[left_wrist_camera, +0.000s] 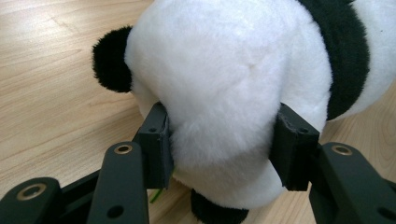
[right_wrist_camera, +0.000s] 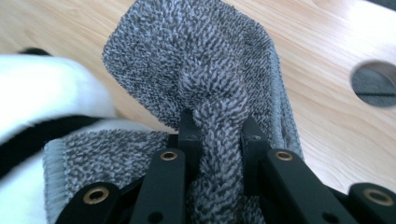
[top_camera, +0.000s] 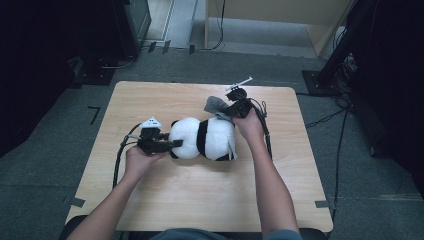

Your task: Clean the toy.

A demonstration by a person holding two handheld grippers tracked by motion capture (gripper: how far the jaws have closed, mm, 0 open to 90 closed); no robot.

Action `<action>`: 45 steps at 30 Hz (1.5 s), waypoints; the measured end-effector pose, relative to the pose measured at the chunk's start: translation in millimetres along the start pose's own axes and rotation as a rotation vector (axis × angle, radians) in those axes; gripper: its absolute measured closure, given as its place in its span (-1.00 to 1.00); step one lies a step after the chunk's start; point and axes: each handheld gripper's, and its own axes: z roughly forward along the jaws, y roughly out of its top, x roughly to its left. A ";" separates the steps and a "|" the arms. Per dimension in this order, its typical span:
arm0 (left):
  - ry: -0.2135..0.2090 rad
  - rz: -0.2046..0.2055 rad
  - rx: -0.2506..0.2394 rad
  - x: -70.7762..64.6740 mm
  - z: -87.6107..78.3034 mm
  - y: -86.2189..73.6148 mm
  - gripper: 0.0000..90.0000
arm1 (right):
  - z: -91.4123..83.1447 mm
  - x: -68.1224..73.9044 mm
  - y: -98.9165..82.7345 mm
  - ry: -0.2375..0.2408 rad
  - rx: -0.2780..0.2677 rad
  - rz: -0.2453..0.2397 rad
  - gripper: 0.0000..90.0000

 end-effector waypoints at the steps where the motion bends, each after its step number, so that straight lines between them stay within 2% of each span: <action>1: 0.000 0.000 0.000 0.2 -0.1 0.0 0.07 | 0.3 -4.6 -3.7 0.000 0.005 0.019 0.72; 6: -0.004 -0.003 -0.006 1.0 -0.2 0.1 0.06 | 2.7 -23.3 -23.7 -0.001 0.016 0.080 0.72; 9: -0.014 -0.007 -0.003 2.0 -0.8 -0.4 0.05 | -3.7 -32.1 -27.5 0.043 -0.022 0.131 0.72; 13: -0.010 -0.009 -0.006 0.3 -0.9 0.3 0.06 | -22.2 -28.2 -20.4 0.063 -0.104 0.119 0.73; 14: -0.009 -0.010 -0.008 -0.1 -0.8 0.5 0.06 | -26.3 -24.5 -16.2 0.062 -0.106 0.109 0.73; 17: -0.005 -0.012 -0.007 -0.8 -1.0 0.7 0.06 | -36.3 -6.3 -1.5 0.043 -0.123 0.033 0.73; 23: 0.000 -0.008 -0.010 -2.0 -1.5 1.4 0.06 | -38.0 45.6 27.9 0.056 -0.128 -0.107 0.72; 29: 0.002 -0.004 -0.010 -2.9 -2.3 1.8 0.06 | -19.2 93.7 48.4 0.115 -0.117 -0.204 0.72; 34: 0.005 -0.004 -0.010 -3.7 -2.8 2.2 0.06 | 6.0 126.9 55.1 0.142 -0.058 -0.253 0.72; 37: 0.011 0.001 -0.007 -5.0 -3.2 2.8 0.07 | 23.6 137.7 53.1 0.144 0.001 -0.276 0.72; 39: 0.012 -0.003 -0.003 -4.1 -2.8 2.5 0.07 | 31.5 139.1 50.9 0.139 0.023 -0.285 0.72; 43: 0.015 -0.013 -0.011 -4.4 -1.7 2.6 0.09 | 33.9 131.0 49.8 0.132 0.031 -0.289 0.72; 45: 0.014 -0.016 -0.009 -3.5 -1.3 2.4 0.09 | 33.5 123.3 49.3 0.100 0.042 -0.280 0.72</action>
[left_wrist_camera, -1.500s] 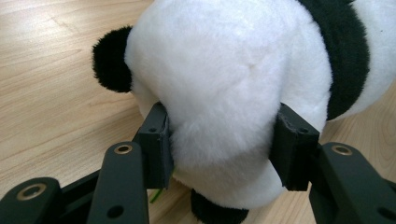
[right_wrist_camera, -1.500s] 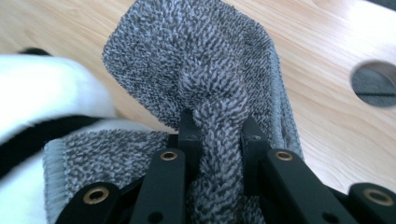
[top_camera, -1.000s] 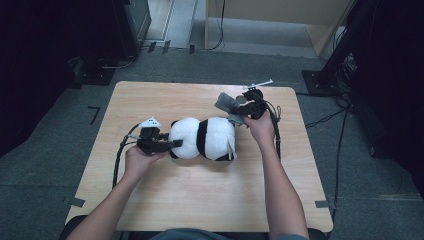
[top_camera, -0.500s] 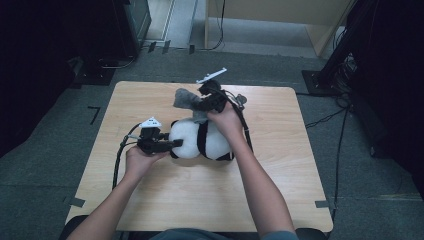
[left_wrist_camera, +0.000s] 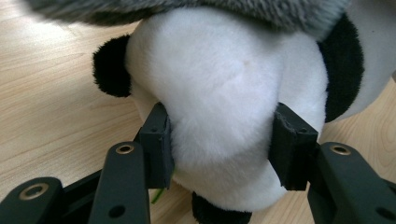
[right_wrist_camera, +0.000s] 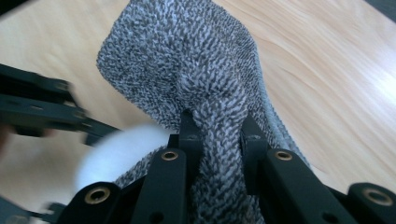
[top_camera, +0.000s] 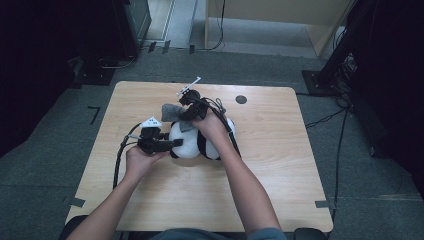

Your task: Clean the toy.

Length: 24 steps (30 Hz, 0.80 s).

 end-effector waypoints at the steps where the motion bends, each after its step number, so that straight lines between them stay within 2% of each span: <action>1: 0.001 -0.001 -0.001 0.2 0.1 -0.1 0.09 | -0.9 -4.9 -1.8 -0.007 0.005 0.011 0.72; 7: 0.001 0.006 -0.004 0.5 0.5 -0.2 0.10 | -8.3 -38.4 -19.8 -0.061 0.068 0.066 0.72; 12: 0.001 0.001 -0.006 0.6 0.8 -0.4 0.10 | -21.6 -63.0 -33.5 -0.077 0.049 0.130 0.72; 15: 0.001 0.005 -0.006 0.8 0.7 -0.4 0.10 | -27.1 -77.1 -45.2 -0.067 0.025 0.187 0.72; 22: 0.001 0.005 -0.009 1.0 0.6 -0.5 0.10 | -29.9 -98.9 -73.1 -0.082 -0.007 0.278 0.72; 24: 0.002 0.005 -0.008 1.2 0.5 -0.6 0.10 | -30.7 -104.4 -79.9 -0.085 0.006 0.310 0.72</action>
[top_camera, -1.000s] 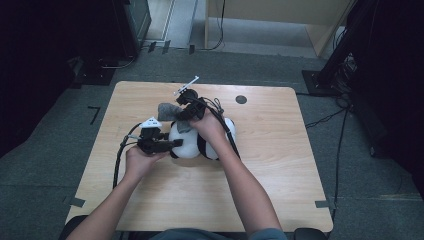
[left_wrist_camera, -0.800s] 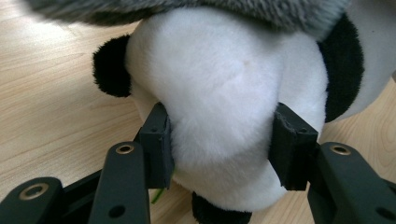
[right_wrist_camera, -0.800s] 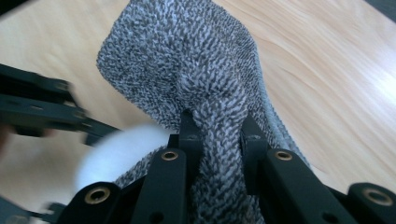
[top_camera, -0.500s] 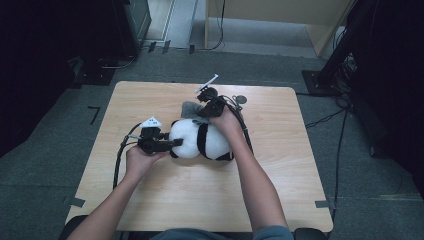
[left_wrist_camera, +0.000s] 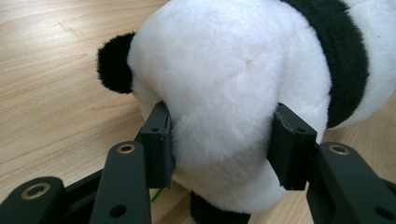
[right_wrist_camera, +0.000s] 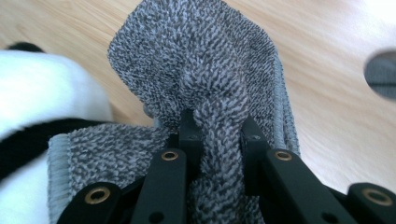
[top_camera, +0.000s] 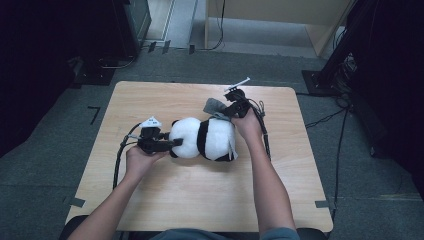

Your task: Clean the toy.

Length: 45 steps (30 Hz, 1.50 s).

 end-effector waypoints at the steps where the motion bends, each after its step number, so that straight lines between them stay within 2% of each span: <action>1: 0.000 0.000 0.000 0.2 -0.1 -0.1 0.10 | -0.1 -3.2 -2.9 -0.005 -0.002 0.003 0.72; 6: 0.002 0.006 0.001 0.0 -0.7 -0.8 0.10 | -1.6 -18.3 -19.2 -0.006 -0.005 0.051 0.73; 9: -0.003 0.003 -0.005 0.4 -1.1 -2.1 0.09 | -9.6 -22.8 -24.1 -0.015 -0.036 0.066 0.73; 11: -0.006 0.002 -0.006 0.8 -1.4 -2.3 0.09 | -19.9 -21.2 -23.7 -0.022 -0.068 0.054 0.73; 15: -0.004 -0.001 -0.011 -0.1 -1.6 -1.8 0.08 | -46.4 -7.1 -18.3 -0.014 -0.148 0.017 0.73; 19: -0.004 -0.003 -0.014 -1.0 -2.3 -1.7 0.07 | -68.0 14.0 -14.2 0.050 -0.239 -0.021 0.73; 23: -0.004 -0.006 -0.021 -1.6 -2.3 -1.6 0.07 | -74.0 43.4 -10.6 0.073 -0.252 -0.090 0.72; 28: -0.003 -0.006 -0.023 -2.1 -2.8 -1.2 0.07 | -67.2 81.2 -3.5 0.107 -0.254 -0.176 0.72; 35: -0.001 -0.003 -0.025 -2.6 -3.2 -1.4 0.07 | -35.8 132.5 5.1 0.123 -0.190 -0.274 0.71; 37: 0.003 -0.001 -0.027 -3.1 -3.2 -1.4 0.07 | -25.1 143.5 5.0 0.134 -0.168 -0.282 0.71; 40: 0.007 -0.018 -0.017 -2.7 -2.3 -2.0 0.07 | -8.2 153.4 1.0 0.100 -0.122 -0.315 0.70; 42: 0.003 -0.026 -0.018 -1.1 -1.8 -2.6 0.07 | -2.4 153.8 -3.5 0.088 -0.135 -0.327 0.69; 45: 0.007 -0.022 -0.020 -2.3 -1.2 -2.2 0.08 | -2.4 148.2 -7.1 0.100 -0.155 -0.312 0.68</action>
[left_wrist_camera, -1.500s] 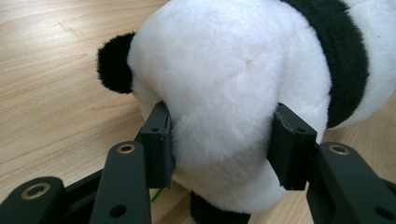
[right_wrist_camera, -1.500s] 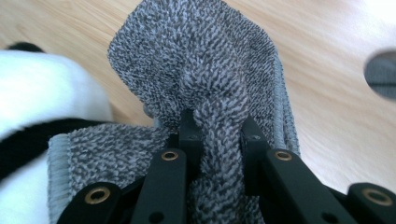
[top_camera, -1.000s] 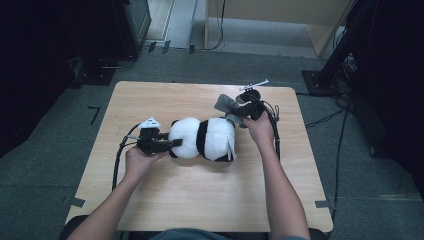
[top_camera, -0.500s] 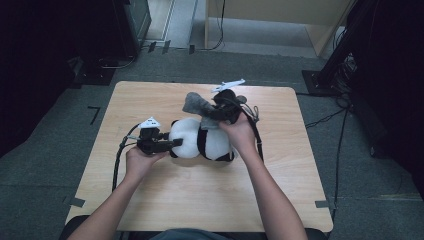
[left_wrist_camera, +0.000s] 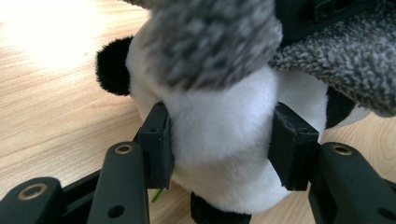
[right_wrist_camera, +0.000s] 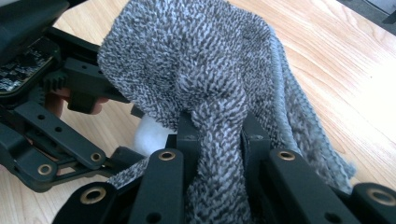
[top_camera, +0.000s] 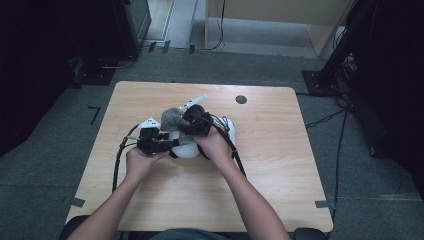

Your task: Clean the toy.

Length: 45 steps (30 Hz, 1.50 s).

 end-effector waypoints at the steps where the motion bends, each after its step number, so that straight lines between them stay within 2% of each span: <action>1: 0.001 0.002 0.000 -0.2 0.3 0.0 0.08 | -0.8 -1.3 -1.4 0.003 -0.002 0.007 0.67; 4: 0.003 0.004 0.003 -0.1 0.4 0.1 0.08 | -5.0 -4.8 -5.3 0.005 0.002 0.019 0.67; 7: -0.001 -0.003 0.005 0.7 0.4 0.0 0.08 | -11.4 -8.5 -10.8 -0.016 0.010 0.010 0.67; 12: 0.004 0.004 0.006 -0.7 0.6 0.8 0.08 | -25.1 -20.0 -23.8 -0.053 0.004 0.022 0.67; 16: 0.000 0.001 0.003 -0.7 0.9 1.0 0.08 | -35.9 -33.8 -32.6 -0.032 -0.019 0.085 0.67; 23: -0.008 0.003 0.000 0.2 0.7 0.7 0.08 | -57.0 -46.4 -43.9 -0.061 -0.053 0.100 0.67; 34: -0.019 0.003 -0.011 2.0 0.9 -0.5 0.07 | -83.4 -67.9 -68.0 -0.103 -0.101 0.176 0.67; 41: -0.036 -0.001 -0.027 3.7 1.4 -2.1 0.02 | -93.6 -80.3 -85.5 -0.116 -0.117 0.233 0.68; 43: -0.053 -0.010 -0.034 5.4 2.2 -2.5 -0.09 | -91.4 -81.8 -89.6 -0.093 -0.133 0.244 0.69; 45: -0.063 -0.026 -0.039 6.5 2.9 -2.5 -0.19 | -87.1 -80.8 -91.1 -0.100 -0.125 0.238 0.70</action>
